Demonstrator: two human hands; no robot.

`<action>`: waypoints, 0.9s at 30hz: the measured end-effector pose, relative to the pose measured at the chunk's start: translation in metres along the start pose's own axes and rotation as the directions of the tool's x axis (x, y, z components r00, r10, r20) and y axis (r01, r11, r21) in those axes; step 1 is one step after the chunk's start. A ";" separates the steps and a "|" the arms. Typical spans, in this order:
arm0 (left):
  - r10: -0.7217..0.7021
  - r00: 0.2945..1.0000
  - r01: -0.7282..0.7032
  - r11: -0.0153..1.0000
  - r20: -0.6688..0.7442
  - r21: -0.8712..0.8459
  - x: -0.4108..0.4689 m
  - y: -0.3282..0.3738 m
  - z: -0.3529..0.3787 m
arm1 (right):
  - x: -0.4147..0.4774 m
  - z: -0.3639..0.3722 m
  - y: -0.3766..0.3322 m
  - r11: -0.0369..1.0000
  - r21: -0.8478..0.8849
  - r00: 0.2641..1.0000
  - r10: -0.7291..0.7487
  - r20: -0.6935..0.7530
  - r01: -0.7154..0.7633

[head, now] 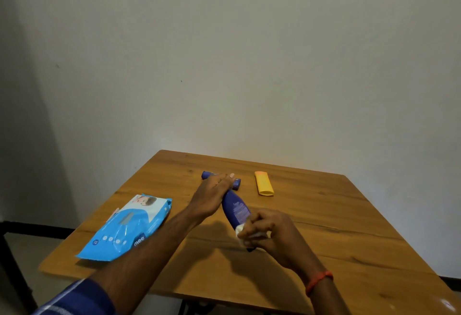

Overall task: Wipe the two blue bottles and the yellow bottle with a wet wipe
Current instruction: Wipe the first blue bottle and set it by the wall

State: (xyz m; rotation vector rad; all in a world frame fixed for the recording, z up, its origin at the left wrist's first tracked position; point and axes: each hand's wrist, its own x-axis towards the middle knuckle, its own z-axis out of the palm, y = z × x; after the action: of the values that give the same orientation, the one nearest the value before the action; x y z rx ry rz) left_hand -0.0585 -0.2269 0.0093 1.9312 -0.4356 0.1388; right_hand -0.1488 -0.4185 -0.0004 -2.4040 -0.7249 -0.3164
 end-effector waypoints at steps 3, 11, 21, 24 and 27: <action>0.017 0.999 -0.018 1.000 0.027 0.013 -0.005 0.003 0.000 | -0.003 -0.005 0.008 0.980 0.169 0.994 0.111 -0.010 -0.108; 0.100 0.982 -0.082 0.990 0.162 -0.111 -0.013 0.018 0.000 | 0.036 -0.007 -0.012 0.948 0.319 0.952 0.111 -0.284 -0.016; 0.025 0.989 -0.031 0.999 -0.147 -0.042 -0.005 0.006 -0.010 | 0.005 0.011 -0.001 0.884 0.458 0.957 0.210 -0.202 -0.097; -0.069 0.969 0.079 0.996 -0.237 0.033 -0.001 0.002 -0.011 | 0.001 0.011 0.002 0.953 0.296 0.959 0.141 -0.247 -0.064; -0.144 0.937 0.190 0.975 -0.318 0.119 0.000 0.002 -0.012 | 0.001 0.014 0.002 0.996 0.088 0.961 0.056 -0.272 -0.033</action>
State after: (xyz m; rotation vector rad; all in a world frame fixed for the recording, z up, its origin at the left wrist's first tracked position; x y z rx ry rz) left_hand -0.0579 -0.2167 0.0156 2.0387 -0.0520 0.3637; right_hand -0.1465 -0.4109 -0.0119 -2.2354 -0.5458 -0.5768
